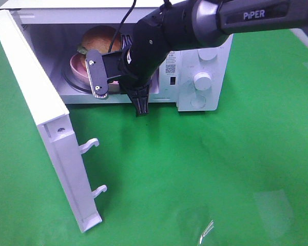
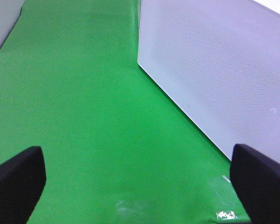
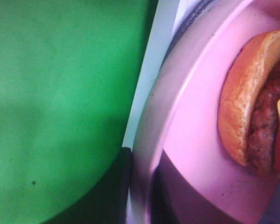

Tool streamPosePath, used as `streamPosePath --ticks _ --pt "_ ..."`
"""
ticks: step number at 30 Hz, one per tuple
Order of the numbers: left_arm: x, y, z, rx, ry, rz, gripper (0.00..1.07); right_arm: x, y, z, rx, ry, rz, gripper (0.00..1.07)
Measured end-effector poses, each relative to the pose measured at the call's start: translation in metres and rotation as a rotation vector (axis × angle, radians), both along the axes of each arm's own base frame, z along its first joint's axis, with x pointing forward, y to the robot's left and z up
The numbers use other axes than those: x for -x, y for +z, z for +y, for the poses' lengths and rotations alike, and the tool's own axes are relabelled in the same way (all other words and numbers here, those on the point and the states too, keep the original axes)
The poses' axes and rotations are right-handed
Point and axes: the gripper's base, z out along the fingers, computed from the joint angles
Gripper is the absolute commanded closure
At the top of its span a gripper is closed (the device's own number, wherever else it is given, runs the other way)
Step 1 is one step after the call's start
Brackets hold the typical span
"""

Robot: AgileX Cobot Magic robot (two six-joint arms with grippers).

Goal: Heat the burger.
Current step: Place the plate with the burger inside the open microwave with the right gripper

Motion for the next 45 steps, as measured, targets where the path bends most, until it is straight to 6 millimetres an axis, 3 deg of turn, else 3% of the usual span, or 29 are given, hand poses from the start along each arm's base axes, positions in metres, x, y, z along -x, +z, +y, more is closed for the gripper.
streamPosePath --ticks 12,24,28,33,37,45 --pt "0.0 0.0 0.0 0.0 0.0 0.0 0.05 -0.017 -0.007 0.01 0.011 0.001 -0.029 1.05" --pt "0.0 0.0 0.0 0.0 0.0 0.0 0.05 -0.024 -0.006 0.003 0.031 0.008 -0.042 1.02" --pt "0.0 0.0 0.0 0.0 0.0 0.0 0.05 -0.025 -0.006 0.003 0.029 0.003 -0.041 0.9" --pt "0.0 0.0 0.0 0.0 0.0 0.0 0.05 -0.027 -0.001 0.005 0.002 0.007 -0.067 0.84" --pt "0.0 0.0 0.0 0.0 0.0 0.0 0.05 -0.028 0.002 0.006 -0.013 0.003 -0.077 0.69" --pt "0.0 0.0 0.0 0.0 0.0 0.0 0.05 -0.028 0.002 0.006 -0.024 -0.013 -0.068 0.66"
